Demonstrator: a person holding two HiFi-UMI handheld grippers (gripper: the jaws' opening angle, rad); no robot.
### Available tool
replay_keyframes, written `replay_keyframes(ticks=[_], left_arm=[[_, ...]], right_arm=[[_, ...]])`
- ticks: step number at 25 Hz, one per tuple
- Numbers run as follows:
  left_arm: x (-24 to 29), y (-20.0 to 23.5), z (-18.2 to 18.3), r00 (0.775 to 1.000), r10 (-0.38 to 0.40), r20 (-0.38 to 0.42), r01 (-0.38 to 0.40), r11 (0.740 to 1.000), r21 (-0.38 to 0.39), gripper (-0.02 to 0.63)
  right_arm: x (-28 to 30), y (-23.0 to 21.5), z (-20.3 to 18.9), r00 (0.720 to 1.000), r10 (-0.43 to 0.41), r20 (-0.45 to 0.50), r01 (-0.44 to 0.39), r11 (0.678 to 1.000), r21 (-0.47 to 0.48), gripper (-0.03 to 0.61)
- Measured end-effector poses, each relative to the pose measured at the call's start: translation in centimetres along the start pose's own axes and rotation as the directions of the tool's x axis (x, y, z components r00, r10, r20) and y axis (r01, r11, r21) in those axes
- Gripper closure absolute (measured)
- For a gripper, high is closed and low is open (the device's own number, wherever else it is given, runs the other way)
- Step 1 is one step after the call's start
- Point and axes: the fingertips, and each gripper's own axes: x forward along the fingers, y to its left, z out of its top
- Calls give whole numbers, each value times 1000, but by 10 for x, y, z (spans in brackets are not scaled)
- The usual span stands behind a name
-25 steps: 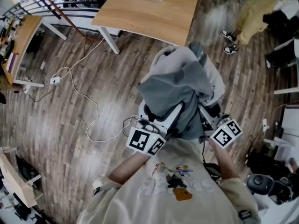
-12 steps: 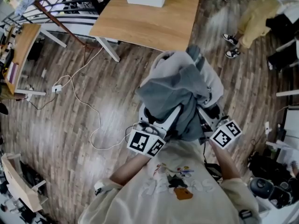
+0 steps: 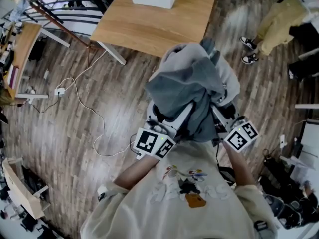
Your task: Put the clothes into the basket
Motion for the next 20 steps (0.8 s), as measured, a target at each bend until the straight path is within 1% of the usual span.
replay_keyframes(ticks=[13, 16, 20], left_arm=[[114, 10, -6, 997, 63, 45, -64, 998, 15, 206], [128, 7, -12, 996, 73, 44, -74, 997, 16, 206], [135, 16, -13, 995, 89, 35, -89, 996, 20, 206]], right_arm=[[50, -90, 70, 997, 75, -35, -76, 997, -11, 222], [51, -104, 78, 996, 85, -37, -86, 996, -9, 222], [61, -111, 75, 995, 91, -41, -91, 996, 5, 222]])
